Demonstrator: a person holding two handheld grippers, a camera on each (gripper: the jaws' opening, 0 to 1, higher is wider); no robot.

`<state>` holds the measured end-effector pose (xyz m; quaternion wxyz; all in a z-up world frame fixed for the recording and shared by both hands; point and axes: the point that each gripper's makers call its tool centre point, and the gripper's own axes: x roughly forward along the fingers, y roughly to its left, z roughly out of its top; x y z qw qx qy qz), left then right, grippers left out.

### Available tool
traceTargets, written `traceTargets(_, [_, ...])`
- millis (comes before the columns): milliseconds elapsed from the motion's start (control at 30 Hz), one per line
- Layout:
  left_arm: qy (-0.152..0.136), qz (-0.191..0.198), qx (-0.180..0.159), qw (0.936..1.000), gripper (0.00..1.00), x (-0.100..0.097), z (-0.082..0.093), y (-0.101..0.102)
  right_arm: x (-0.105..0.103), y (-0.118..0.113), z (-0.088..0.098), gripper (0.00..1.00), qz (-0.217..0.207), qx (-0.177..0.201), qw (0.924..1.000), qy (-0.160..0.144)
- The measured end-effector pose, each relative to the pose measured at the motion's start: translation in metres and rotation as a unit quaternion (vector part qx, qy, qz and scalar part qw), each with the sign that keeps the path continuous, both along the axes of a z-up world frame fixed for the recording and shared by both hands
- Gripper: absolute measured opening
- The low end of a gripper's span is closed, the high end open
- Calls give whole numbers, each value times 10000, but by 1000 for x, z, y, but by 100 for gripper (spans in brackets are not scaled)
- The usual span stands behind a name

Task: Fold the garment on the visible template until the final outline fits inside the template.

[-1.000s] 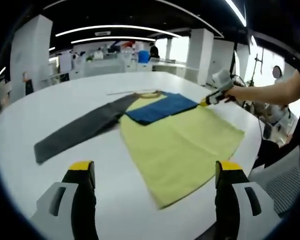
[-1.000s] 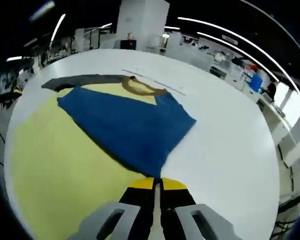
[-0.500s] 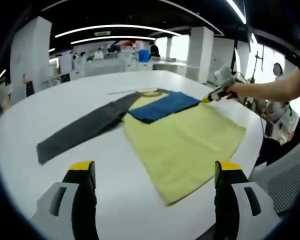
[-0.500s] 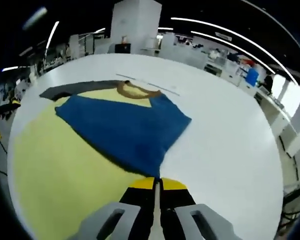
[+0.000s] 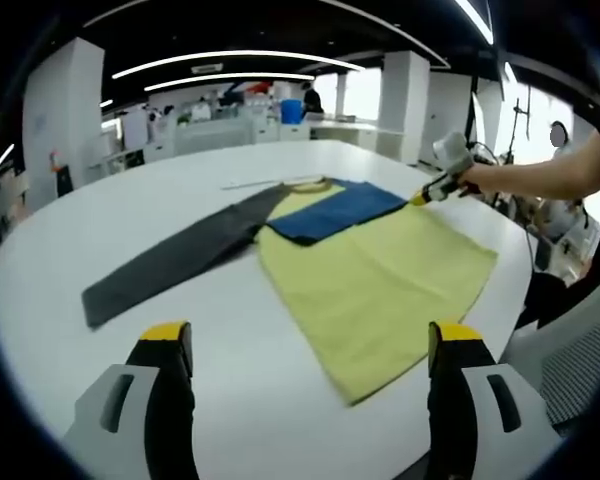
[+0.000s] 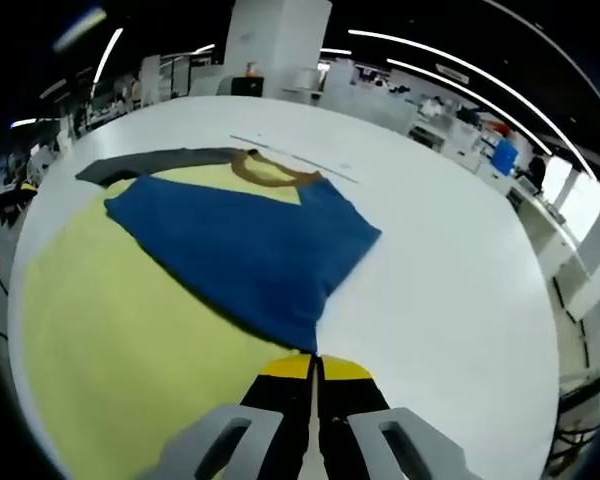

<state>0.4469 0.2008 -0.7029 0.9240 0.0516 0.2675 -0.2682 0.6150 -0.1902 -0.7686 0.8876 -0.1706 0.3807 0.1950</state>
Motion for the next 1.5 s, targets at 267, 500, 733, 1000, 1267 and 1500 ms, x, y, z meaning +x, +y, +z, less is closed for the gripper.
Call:
traceTargets(267, [-4,6,4,10000,95,0,0,1,-1,-1,2,0,-267,413,9988,37])
traceTargets(500, [-40,74,-26,10000,95,5,4,7,-7,13,16,12,-588,1520,9866,52])
traceTargets(733, [-82,166,-57,9998,97,13,9,17,-31,29,38,49,-145,1789,9838,2])
traceTargets(1000, [-154,408,-121,9990,99,24,17,35,-58,52,66,82,472,1993,9787,-160])
traceTargets(1267, [-155,633,67,9979,99,35,17,58,-87,67,80,99,946,2064,9738,-102])
traceTargets(1500, [-149,1143,113,9933,99,52,14,93,-109,78,93,99,1283,2157,9679,-129])
